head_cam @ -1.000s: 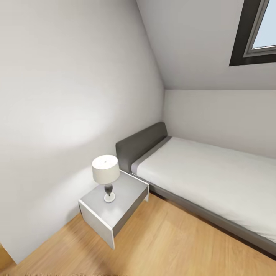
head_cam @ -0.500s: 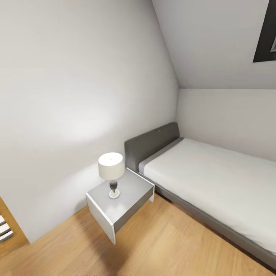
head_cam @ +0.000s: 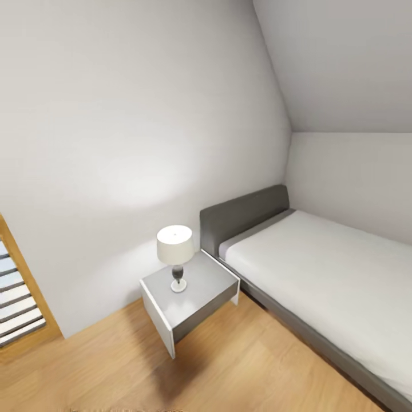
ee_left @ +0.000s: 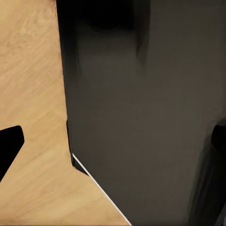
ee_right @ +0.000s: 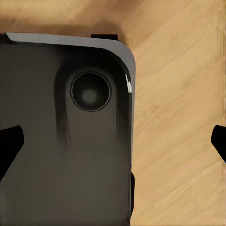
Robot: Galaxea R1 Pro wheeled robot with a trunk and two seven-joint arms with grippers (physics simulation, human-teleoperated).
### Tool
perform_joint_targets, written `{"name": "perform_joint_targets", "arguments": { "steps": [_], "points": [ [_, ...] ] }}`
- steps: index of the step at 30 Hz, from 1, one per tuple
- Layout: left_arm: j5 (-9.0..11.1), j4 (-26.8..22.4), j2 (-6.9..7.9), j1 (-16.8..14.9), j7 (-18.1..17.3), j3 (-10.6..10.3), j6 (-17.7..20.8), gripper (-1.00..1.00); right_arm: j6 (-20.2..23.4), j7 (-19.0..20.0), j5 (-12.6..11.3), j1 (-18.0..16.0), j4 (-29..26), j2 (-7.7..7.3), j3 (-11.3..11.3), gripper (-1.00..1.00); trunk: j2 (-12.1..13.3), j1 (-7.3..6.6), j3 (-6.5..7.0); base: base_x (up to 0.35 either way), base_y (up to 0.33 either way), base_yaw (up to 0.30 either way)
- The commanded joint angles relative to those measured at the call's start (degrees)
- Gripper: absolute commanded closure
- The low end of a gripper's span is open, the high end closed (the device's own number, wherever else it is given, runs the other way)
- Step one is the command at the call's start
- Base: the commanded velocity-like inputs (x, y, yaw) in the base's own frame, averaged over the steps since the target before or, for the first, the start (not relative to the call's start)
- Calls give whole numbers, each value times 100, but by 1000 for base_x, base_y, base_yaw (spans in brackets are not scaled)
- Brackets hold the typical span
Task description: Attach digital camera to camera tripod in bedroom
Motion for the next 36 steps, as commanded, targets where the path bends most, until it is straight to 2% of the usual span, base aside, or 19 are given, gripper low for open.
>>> {"name": "perform_joint_targets", "arguments": {
  "steps": [1, 10, 36],
  "points": [
    [3, -12, 0, 4, 1, 0, 2, -100, -18, -3, -2, -3, 6, 0, 1, -100, -2, 0, -4, 0, -312, 285],
    [3, -12, 2, 4, 1, -1, 3, -100, -26, -9, -2, -3, 8, 0, 1, -100, -2, 0, -5, 1, -198, 285],
    [3, -12, 2, 4, 1, -7, 12, -100, -27, -10, -2, -3, 7, 0, 1, -100, -2, 0, -5, 43, -7, 285]
  ]
}}
